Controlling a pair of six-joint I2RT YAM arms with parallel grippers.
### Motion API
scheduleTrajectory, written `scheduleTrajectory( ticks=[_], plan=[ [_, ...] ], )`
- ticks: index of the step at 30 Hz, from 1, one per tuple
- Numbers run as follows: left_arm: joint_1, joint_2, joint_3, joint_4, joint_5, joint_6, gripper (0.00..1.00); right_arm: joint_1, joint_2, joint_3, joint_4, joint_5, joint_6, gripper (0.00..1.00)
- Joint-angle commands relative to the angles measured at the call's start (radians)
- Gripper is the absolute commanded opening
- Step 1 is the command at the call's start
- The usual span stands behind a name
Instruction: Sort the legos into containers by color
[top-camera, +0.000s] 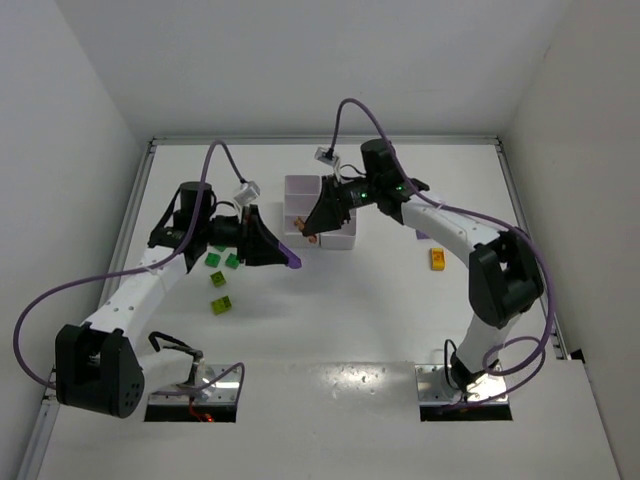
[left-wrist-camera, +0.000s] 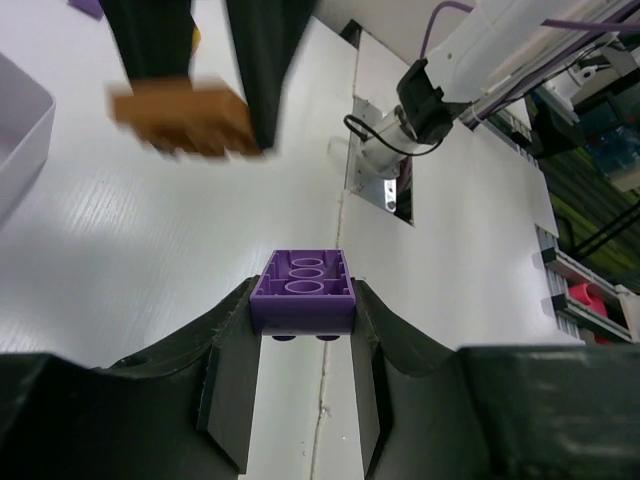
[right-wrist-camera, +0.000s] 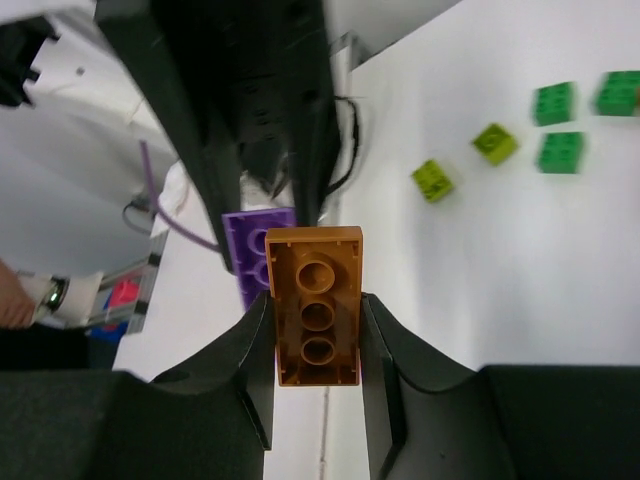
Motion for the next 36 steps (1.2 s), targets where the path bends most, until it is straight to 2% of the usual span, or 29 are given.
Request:
scheduleTrajectory(
  ticks=[1, 5, 8, 10, 11, 13, 14, 15, 19, 22, 29, 36],
  plan=[
    [0.011, -0.047, -0.029, -0.002, -0.017, 0.051, 0.00, -0.067, -0.039, 0.050, 0.045, 0.019, 0.001, 0.00],
    [0.029, -0.099, -0.051, -0.013, -0.063, 0.060, 0.00, -0.122, -0.051, 0.041, -0.025, 0.058, -0.064, 0.00],
    [0.052, -0.164, -0.072, -0.013, -0.198, 0.051, 0.00, -0.134, -0.074, 0.041, -0.203, 0.133, -0.239, 0.00],
    [0.053, -0.210, -0.072, -0.013, -0.269, 0.022, 0.00, -0.159, -0.114, -0.011, -0.238, 0.220, -0.265, 0.00],
    [0.053, -0.222, -0.072, -0.013, -0.340, 0.012, 0.00, -0.168, -0.125, -0.055, -0.238, 0.301, -0.265, 0.00],
    [0.053, -0.245, -0.072, -0.013, -0.402, -0.009, 0.00, -0.205, -0.151, -0.103, -0.208, 0.415, -0.230, 0.00],
    [0.053, -0.245, -0.072, -0.013, -0.422, -0.018, 0.00, -0.220, -0.174, -0.142, -0.194, 0.544, -0.188, 0.00],
    [0.053, -0.245, -0.056, -0.013, -0.451, -0.018, 0.00, -0.255, -0.174, -0.158, -0.180, 0.606, -0.172, 0.00],
    [0.030, -0.182, -0.002, -0.023, -0.476, -0.012, 0.00, -0.329, -0.153, -0.157, -0.180, 0.945, -0.173, 0.00],
    [-0.044, -0.139, 0.056, -0.023, -0.510, 0.029, 0.00, -0.390, -0.076, -0.106, -0.202, 1.044, -0.213, 0.00],
    [-0.145, 0.000, 0.188, -0.043, -0.588, 0.038, 0.00, -0.466, 0.134, 0.032, -0.211, 1.069, -0.247, 0.00],
    [-0.225, 0.121, 0.309, -0.056, -0.633, 0.038, 0.00, -0.496, 0.254, 0.127, -0.202, 1.090, -0.256, 0.00]
  ],
)
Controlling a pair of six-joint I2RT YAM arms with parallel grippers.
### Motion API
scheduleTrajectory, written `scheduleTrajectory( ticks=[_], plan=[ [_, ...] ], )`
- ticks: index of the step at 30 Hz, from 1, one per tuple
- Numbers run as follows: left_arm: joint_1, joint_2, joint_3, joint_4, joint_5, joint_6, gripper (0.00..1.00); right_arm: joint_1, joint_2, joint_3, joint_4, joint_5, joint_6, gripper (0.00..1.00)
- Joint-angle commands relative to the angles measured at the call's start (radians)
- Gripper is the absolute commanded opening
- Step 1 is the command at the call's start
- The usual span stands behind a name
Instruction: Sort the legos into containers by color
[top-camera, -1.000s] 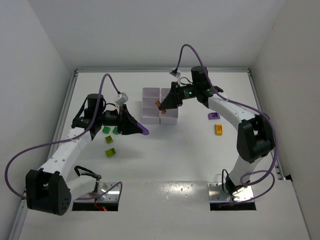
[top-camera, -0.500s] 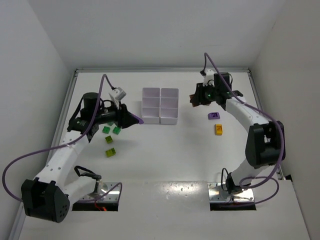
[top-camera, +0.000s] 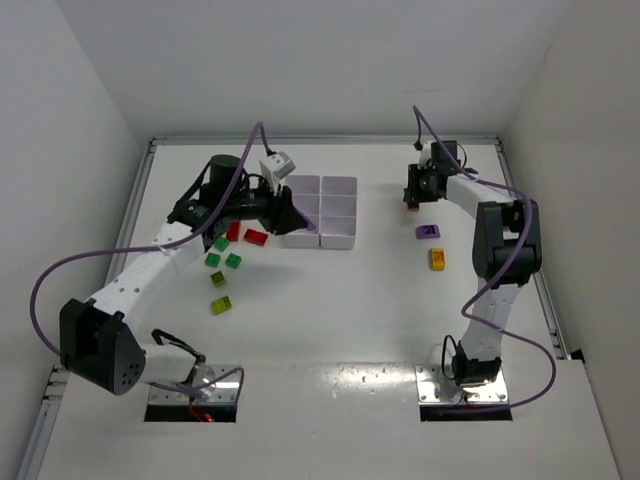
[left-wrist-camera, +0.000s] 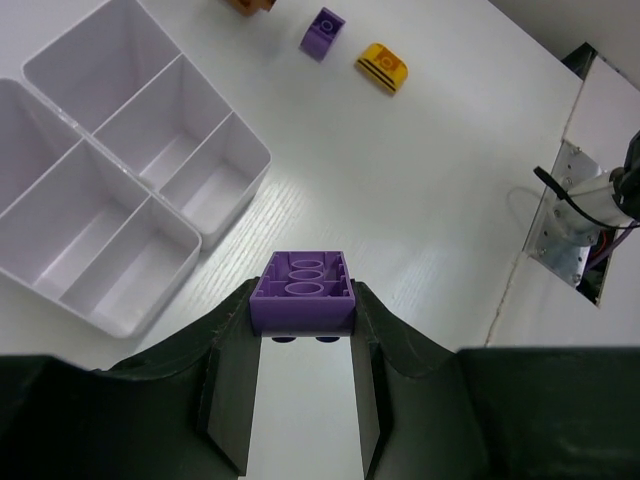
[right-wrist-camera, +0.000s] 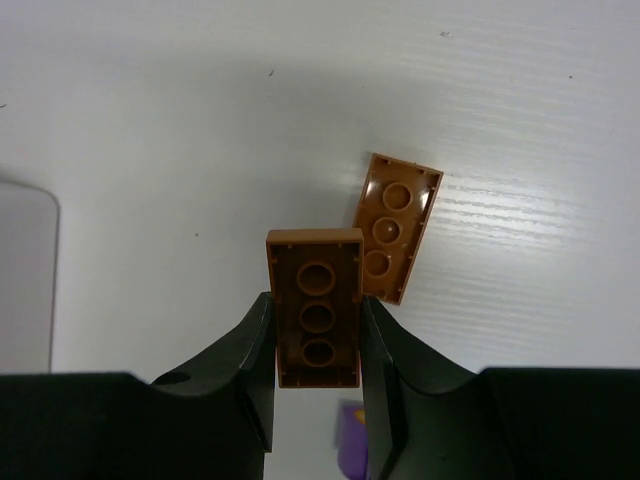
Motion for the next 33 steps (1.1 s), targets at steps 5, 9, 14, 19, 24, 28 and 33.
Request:
scheduleTrajectory(
  ticks=[5, 9, 14, 19, 24, 28, 33],
  plan=[
    [-0.088, 0.126, 0.156, 0.007, -0.060, 0.009, 0.00, -0.036, 0.057, 0.082, 0.032, 0.049, -0.015, 0.00],
    [-0.122, 0.213, 0.231, 0.007, -0.092, 0.000, 0.00, -0.046, 0.077, 0.100, 0.041, 0.049, -0.015, 0.00],
    [-0.164, 0.307, 0.314, 0.007, -0.105, -0.012, 0.00, -0.055, 0.087, 0.109, 0.041, 0.029, -0.015, 0.00],
    [-0.237, 0.380, 0.382, 0.007, -0.180, -0.012, 0.00, -0.064, 0.064, 0.109, 0.041, 0.006, -0.004, 0.00],
    [-0.352, 0.524, 0.489, 0.016, -0.256, -0.025, 0.00, -0.073, -0.051, 0.075, 0.051, -0.016, 0.043, 0.00],
    [-0.412, 0.673, 0.604, 0.016, -0.269, -0.052, 0.00, -0.093, -0.123, 0.043, 0.061, -0.016, 0.068, 0.00],
    [-0.435, 0.856, 0.753, 0.016, -0.298, -0.083, 0.00, -0.138, -0.227, 0.011, 0.049, -0.005, 0.086, 0.00]
  ],
)
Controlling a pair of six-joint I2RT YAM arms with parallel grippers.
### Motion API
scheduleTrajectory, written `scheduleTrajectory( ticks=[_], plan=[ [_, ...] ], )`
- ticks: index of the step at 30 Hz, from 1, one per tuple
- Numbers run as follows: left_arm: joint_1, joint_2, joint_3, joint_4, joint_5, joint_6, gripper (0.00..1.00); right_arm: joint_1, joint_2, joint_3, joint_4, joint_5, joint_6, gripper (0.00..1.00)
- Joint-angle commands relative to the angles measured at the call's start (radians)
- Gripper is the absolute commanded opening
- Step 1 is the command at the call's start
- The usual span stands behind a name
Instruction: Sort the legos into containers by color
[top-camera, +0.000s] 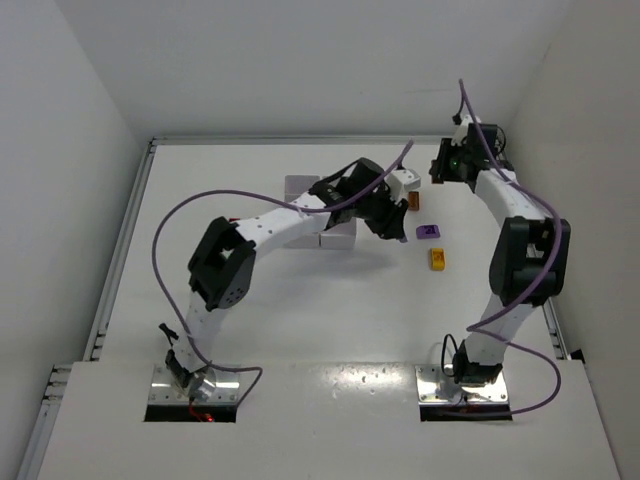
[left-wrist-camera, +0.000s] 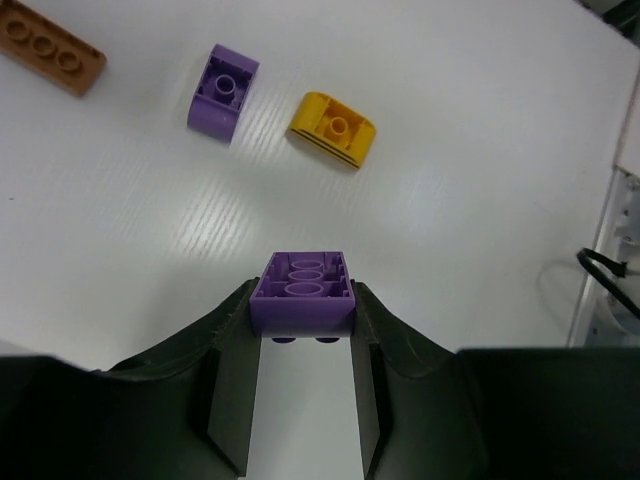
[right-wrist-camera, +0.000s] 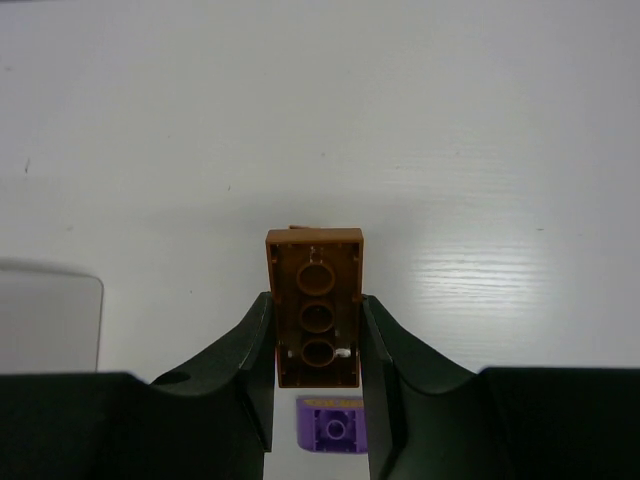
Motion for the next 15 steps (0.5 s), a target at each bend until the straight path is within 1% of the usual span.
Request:
scheduleTrajectory(
  ticks=[1, 2, 4, 5, 7, 11, 12, 13, 15],
  plan=[
    [-0.004, 0.092, 0.095, 0.004, -0.053, -0.035, 0.00, -0.043, -0.102, -0.026, 0.027, -0.002, 0.031, 0.00],
    [-0.013, 0.144, 0.114, 0.004, -0.053, -0.035, 0.00, -0.059, -0.116, -0.026, 0.018, -0.011, 0.031, 0.00],
    [-0.013, 0.190, 0.167, 0.004, -0.063, -0.035, 0.00, -0.073, -0.147, -0.046, 0.005, -0.027, 0.031, 0.00],
    [-0.013, 0.233, 0.201, 0.004, -0.063, -0.035, 0.03, -0.082, -0.157, -0.058, -0.004, -0.039, 0.031, 0.00],
    [-0.013, 0.263, 0.223, 0.013, -0.073, -0.035, 0.04, -0.091, -0.177, -0.072, -0.004, -0.062, 0.022, 0.00],
    [-0.013, 0.301, 0.249, 0.014, -0.073, -0.035, 0.16, -0.100, -0.217, -0.091, -0.018, -0.082, 0.012, 0.00],
    [-0.013, 0.315, 0.258, 0.023, -0.073, -0.035, 0.21, -0.100, -0.217, -0.100, -0.027, -0.094, 0.003, 0.00],
    [-0.022, 0.327, 0.267, 0.023, -0.073, -0.035, 0.24, -0.100, -0.228, -0.100, -0.027, -0.094, 0.003, 0.00],
    [-0.022, 0.327, 0.276, 0.023, -0.073, -0.035, 0.26, -0.100, -0.237, -0.109, -0.027, -0.114, 0.003, 0.00]
  ],
)
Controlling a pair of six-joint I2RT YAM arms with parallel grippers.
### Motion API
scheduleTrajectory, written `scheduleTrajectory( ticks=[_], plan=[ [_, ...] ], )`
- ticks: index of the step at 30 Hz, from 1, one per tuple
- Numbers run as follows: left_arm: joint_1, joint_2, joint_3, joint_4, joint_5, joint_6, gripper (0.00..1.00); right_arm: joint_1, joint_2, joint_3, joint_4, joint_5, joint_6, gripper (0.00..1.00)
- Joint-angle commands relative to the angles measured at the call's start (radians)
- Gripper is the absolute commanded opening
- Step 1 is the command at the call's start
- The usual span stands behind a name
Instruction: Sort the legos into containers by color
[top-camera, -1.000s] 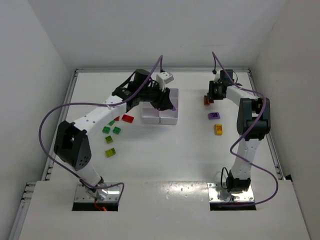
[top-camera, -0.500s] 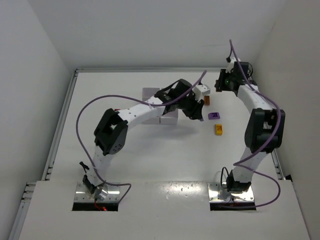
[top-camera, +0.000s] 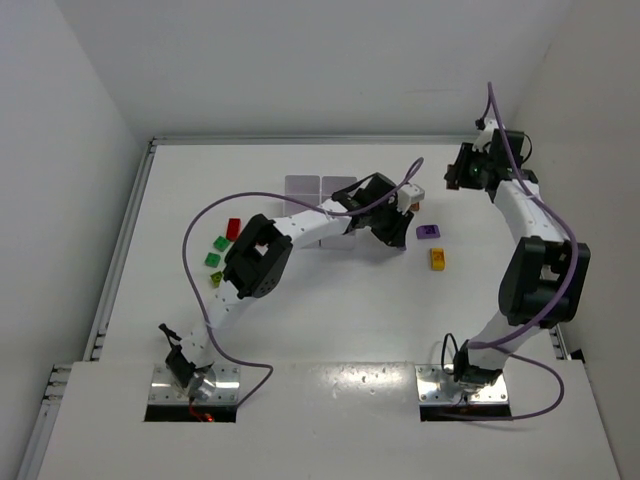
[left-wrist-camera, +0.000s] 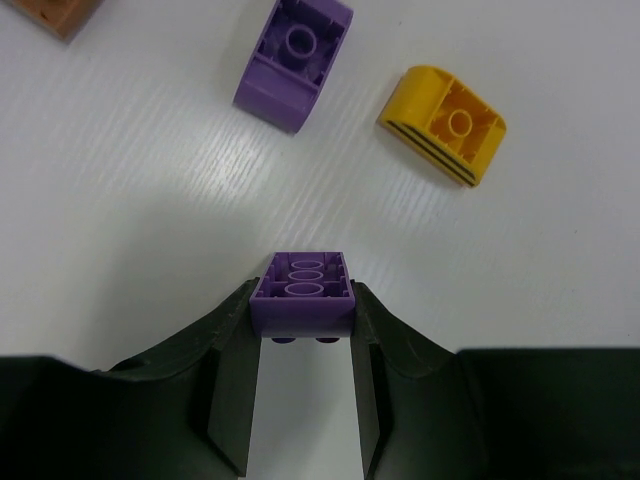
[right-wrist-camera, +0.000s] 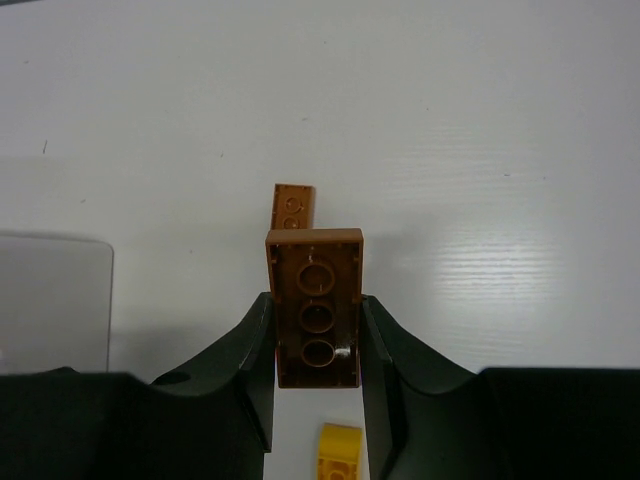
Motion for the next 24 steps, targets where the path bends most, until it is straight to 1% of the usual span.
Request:
scheduleTrajectory(
  ticks=[1, 2, 3, 4, 5, 7, 8, 11, 12, 14, 15, 16, 17, 19, 20, 21, 24],
  plan=[
    [-0.013, 0.002, 0.064, 0.035, -0.004, -0.010, 0.26, -0.002, -0.064, -0.004, 0.008, -0.042, -0.010, 0.00],
    [-0.013, 0.003, 0.064, 0.035, -0.004, -0.010, 0.26, -0.002, -0.064, -0.004, 0.008, -0.042, -0.010, 0.00],
    [-0.013, 0.003, 0.064, 0.035, 0.005, -0.010, 0.22, -0.002, -0.073, -0.014, 0.008, -0.056, -0.010, 0.00],
    [-0.022, 0.003, 0.064, 0.044, 0.005, -0.010, 0.18, -0.002, -0.073, -0.014, 0.008, -0.056, -0.010, 0.00],
    [-0.022, 0.003, 0.064, 0.045, 0.005, -0.010, 0.09, -0.002, -0.073, -0.014, 0.008, -0.068, -0.019, 0.00],
    [-0.022, -0.013, 0.064, 0.054, 0.005, -0.010, 0.03, -0.002, -0.073, -0.014, 0.008, -0.094, -0.019, 0.00],
    [-0.022, -0.023, 0.064, 0.054, -0.021, -0.010, 0.00, -0.002, -0.073, -0.014, 0.008, -0.106, -0.019, 0.00],
    [0.000, -0.074, 0.073, 0.065, -0.077, -0.022, 0.00, -0.002, -0.082, -0.023, 0.045, -0.166, -0.007, 0.00],
    [0.000, -0.098, 0.073, 0.065, -0.099, -0.022, 0.00, 0.022, -0.082, -0.023, 0.057, -0.183, -0.007, 0.00],
    [0.026, -0.200, 0.018, 0.065, -0.130, -0.022, 0.00, 0.042, -0.064, -0.009, 0.071, -0.237, -0.016, 0.00],
    [0.035, -0.239, -0.016, 0.074, -0.130, -0.022, 0.00, 0.070, -0.049, 0.029, 0.071, -0.278, -0.016, 0.00],
    [0.055, -0.278, -0.087, 0.074, -0.130, -0.031, 0.00, 0.088, -0.031, 0.054, 0.071, -0.289, -0.016, 0.00],
    [0.064, -0.357, -0.128, 0.074, -0.130, -0.031, 0.00, 0.108, -0.014, 0.080, 0.062, -0.289, -0.030, 0.00],
    [0.084, -0.442, -0.221, 0.084, -0.121, -0.040, 0.00, 0.162, 0.035, 0.144, 0.062, -0.298, -0.030, 0.00],
    [0.108, -0.485, -0.328, 0.118, -0.121, -0.053, 0.00, 0.176, 0.054, 0.166, 0.062, -0.298, -0.030, 0.00],
    [0.121, -0.563, -0.375, 0.130, -0.121, -0.053, 0.00, 0.198, 0.072, 0.201, 0.062, -0.298, -0.030, 0.00],
    [0.170, -0.632, -0.488, 0.130, -0.111, -0.062, 0.00, 0.234, 0.138, 0.255, 0.071, -0.309, -0.030, 0.00]
  ],
)
